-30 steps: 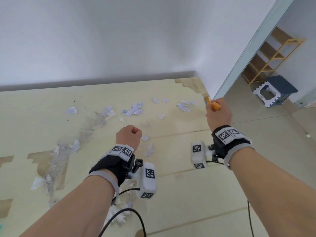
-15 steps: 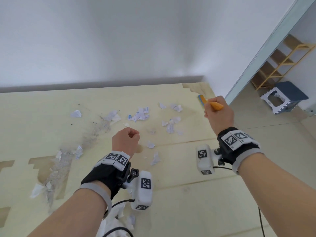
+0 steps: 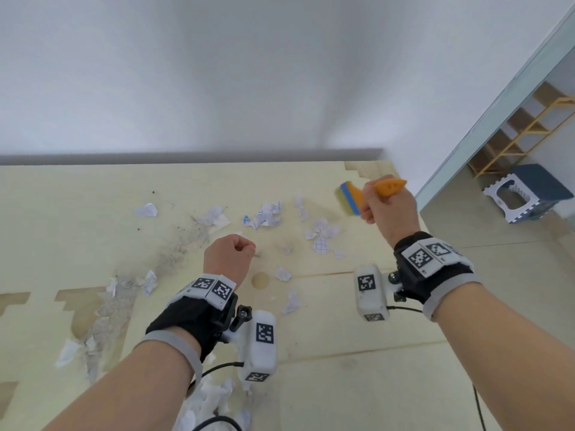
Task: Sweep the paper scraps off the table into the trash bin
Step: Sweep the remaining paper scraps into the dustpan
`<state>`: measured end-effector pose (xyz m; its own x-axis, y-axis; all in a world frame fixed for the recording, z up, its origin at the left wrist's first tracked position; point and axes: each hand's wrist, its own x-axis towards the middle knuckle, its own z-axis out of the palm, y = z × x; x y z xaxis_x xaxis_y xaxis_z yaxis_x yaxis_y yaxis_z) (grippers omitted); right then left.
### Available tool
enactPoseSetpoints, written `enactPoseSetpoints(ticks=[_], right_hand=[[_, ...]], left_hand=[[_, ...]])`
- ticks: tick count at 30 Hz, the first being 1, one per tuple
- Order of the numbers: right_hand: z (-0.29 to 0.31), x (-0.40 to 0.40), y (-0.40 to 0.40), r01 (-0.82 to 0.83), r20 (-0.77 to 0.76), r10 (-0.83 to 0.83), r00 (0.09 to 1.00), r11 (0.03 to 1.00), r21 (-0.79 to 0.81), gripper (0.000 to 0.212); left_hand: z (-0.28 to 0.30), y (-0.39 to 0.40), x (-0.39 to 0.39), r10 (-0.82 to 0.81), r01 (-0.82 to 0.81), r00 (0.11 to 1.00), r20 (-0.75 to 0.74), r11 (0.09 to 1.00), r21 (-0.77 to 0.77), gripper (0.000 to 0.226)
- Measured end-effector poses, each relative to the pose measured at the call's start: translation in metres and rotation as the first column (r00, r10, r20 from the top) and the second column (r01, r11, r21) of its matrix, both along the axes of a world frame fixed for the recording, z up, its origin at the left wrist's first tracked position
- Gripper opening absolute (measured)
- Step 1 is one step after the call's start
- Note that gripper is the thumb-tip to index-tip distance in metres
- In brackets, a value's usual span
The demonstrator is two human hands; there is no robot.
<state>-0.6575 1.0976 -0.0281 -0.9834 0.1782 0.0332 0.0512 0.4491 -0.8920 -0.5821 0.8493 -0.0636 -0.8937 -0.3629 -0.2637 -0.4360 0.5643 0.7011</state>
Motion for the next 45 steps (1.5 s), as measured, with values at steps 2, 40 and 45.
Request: enactPoseSetpoints(ticks=[2,40,45], right_hand=[[-0.001,-0.009,0.002,0.095,-0.042,-0.094,0.995,0.995,0.039,0.005],[-0.015,0.017,-0.103,-0.27,0.216,0.237,0.947,0.954,0.134,0.016],[0.003,0.037,-0.094,-0.21,0.224,0.223,0.949,0.974,-0.08,0.012]], left_hand=[[0.0,-0.002,0.001,0.011,-0.011,1.0,-0.006,1.0,0.012,0.015],[-0.005,-0.039,0.021,0.105,-0.105,0.994,-0.002,0.993,0.056,0.012],[-0.004,-0.047,0.038,0.123,-0.124,0.992,0.02,0.991,0.056,0.012]])
